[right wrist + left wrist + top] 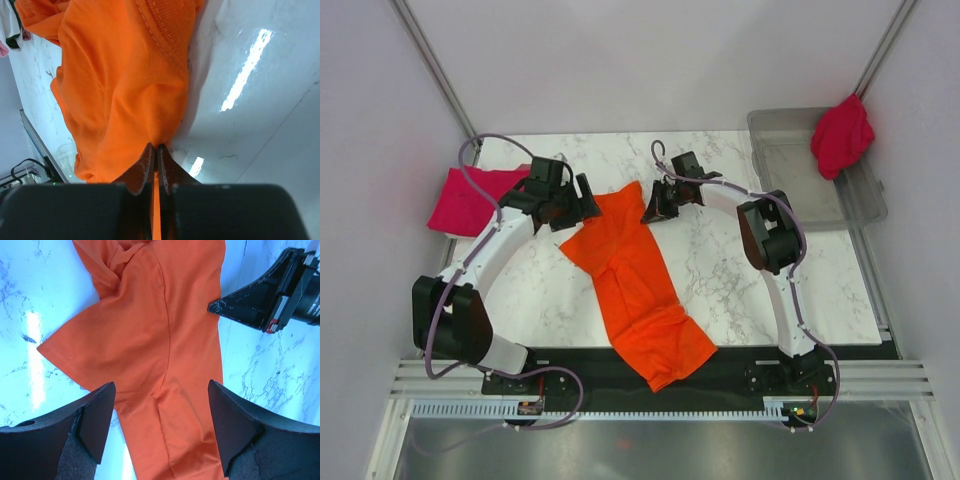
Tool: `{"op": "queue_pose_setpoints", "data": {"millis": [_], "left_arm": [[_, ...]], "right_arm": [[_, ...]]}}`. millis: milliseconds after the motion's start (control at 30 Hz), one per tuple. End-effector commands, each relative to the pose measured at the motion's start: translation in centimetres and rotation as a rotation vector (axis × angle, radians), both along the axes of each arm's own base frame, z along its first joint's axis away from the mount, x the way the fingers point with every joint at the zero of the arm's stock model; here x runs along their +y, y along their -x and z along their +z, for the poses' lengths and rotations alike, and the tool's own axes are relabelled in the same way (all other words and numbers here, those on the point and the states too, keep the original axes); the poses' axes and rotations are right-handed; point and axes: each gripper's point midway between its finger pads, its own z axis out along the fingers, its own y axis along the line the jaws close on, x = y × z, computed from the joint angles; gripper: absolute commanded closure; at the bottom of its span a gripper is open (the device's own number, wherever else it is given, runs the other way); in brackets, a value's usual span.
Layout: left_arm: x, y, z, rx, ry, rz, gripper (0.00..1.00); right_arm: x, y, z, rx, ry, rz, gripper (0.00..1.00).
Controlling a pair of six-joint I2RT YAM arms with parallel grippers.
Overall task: Fold and stack the t-shirts
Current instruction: Fold the tshirt
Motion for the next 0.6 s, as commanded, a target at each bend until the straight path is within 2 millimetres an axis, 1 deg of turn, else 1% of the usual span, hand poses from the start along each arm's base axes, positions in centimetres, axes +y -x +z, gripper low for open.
{"op": "queue_pose_setpoints", "data": {"millis": [0, 33, 67, 133, 167, 233, 267, 300, 333, 367, 400, 433, 467, 500, 533, 567], "left_arm": [[-0.3, 0.6, -0.2, -0.008, 0.001, -0.042, 0.18], [-0.3, 0.6, -0.5, -0.004, 0.0, -0.044, 0.18], [-0.3, 0.9, -1.0, 0.008, -0.004, -0.045, 0.18], [-0.3, 0.9, -1.3, 0.008, -0.002, -0.047, 0.18], [-0.2, 1.2, -1.9, 0.019, -0.004, -0.048, 0.18], [-0.5, 1.2, -2.1, 0.009, 0.008, -0.051, 0.18], [-0.5, 1.6, -2.8, 0.023, 0.008, -0.053, 0.18], [-0.7, 1.4, -2.8, 0.012, 0.019, -0.055, 0.18], [-0.8, 1.6, -3.5, 0.023, 0.023, -0.059, 0.18], [-0.9, 1.7, -3.6, 0.023, 0.029, -0.062, 0.18], [-0.9, 1.7, -3.8, 0.025, 0.029, -0.063, 0.18], [-0.9, 1.7, -4.2, 0.026, 0.028, -0.064, 0.18], [-0.9, 1.6, -4.3, 0.026, 0.026, -0.063, 0.17], [-0.8, 1.6, -4.4, 0.025, 0.024, -0.061, 0.16], [-0.8, 1.6, -4.5, 0.021, 0.022, -0.06, 0.15], [-0.8, 1.5, -4.6, 0.013, 0.022, -0.058, 0.14]], "right_arm": [[0.0, -2.1, 2.6, -0.029, -0.044, -0.023, 0.97], [-0.3, -2.6, 2.9, -0.03, -0.05, -0.038, 0.98], [-1.1, -3.9, 3.6, -0.044, -0.06, -0.066, 1.0], [-2.0, -5.3, 4.2, -0.039, -0.076, -0.11, 1.0], [-3.1, -6.7, 4.5, -0.051, -0.083, -0.141, 1.0], [-4.3, -8.3, 4.9, -0.047, -0.093, -0.195, 1.0], [-5.5, -9.9, 4.8, -0.055, -0.101, -0.23, 1.0], [-6.2, -10.8, 4.9, -0.061, -0.107, -0.254, 1.0], [-6.9, -11.7, 4.1, -0.044, -0.109, -0.293, 1.0], [-8.2, -13.3, 4.7, -0.063, -0.121, -0.337, 1.0], [-8.8, -14.1, 4.6, -0.068, -0.131, -0.361, 1.0], [-9.3, -15.1, 4.0, -0.053, -0.152, -0.401, 1.0], [-10.4, -16.3, 4.5, -0.068, -0.169, -0.435, 0.99], [-11.0, -17.0, 4.3, -0.073, -0.174, -0.461, 0.92], [-11.3, -17.7, 4.5, -0.091, -0.188, -0.48, 0.77], [-11.8, -18.1, 4.6, -0.097, -0.19, -0.498, 0.4]]}}
